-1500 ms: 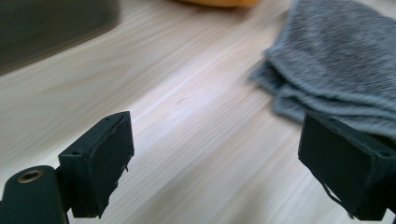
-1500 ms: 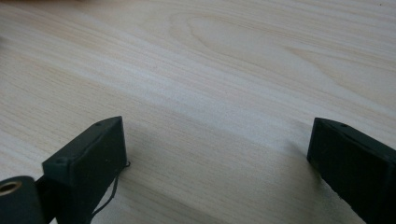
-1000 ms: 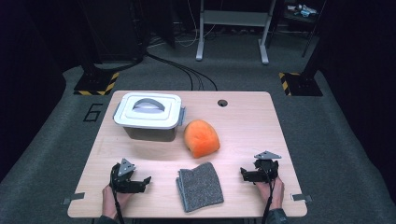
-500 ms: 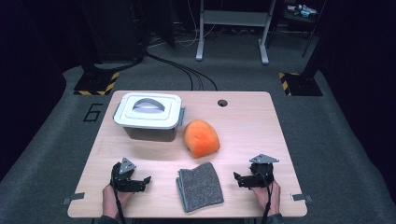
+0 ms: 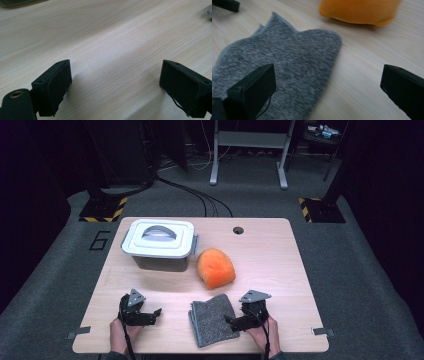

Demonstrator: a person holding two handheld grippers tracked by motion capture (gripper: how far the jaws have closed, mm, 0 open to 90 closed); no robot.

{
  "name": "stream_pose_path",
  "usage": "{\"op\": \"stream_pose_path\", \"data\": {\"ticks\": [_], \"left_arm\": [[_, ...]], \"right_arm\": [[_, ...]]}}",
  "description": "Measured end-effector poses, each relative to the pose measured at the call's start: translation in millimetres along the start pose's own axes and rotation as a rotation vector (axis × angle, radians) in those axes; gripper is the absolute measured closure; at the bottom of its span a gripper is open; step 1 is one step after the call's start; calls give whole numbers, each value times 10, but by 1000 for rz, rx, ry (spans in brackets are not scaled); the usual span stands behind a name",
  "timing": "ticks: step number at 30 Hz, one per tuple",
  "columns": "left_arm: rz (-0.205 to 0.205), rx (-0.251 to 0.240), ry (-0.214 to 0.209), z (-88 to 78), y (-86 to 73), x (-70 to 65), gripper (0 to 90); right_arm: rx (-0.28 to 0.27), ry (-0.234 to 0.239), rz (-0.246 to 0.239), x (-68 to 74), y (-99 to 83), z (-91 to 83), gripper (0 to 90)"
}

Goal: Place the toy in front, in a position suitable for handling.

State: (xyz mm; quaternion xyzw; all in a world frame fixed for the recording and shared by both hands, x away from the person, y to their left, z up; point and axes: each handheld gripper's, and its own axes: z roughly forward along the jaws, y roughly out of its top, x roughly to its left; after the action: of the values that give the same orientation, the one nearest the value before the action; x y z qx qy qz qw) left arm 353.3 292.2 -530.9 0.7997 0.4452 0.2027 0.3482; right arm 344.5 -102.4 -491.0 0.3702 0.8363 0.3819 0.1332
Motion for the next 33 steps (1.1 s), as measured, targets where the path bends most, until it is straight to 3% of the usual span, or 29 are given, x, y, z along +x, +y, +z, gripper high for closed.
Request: {"op": "stream_pose_path", "data": {"ticks": [6,11,18,26,33], "left_arm": [[-5,2,6,-1,1,5,105],[-11,1,6,0,0,3,106],[-11,2,6,-1,0,4,106],[-16,1,10,-1,-1,5,108],[-14,0,12,1,0,7,108]], "right_arm": [[34,53,-63,229,101,212,0],[62,69,-91,349,127,342,2],[104,54,-99,355,92,470,89],[99,38,-111,300,49,452,346],[67,57,-71,244,16,399,642]]}}
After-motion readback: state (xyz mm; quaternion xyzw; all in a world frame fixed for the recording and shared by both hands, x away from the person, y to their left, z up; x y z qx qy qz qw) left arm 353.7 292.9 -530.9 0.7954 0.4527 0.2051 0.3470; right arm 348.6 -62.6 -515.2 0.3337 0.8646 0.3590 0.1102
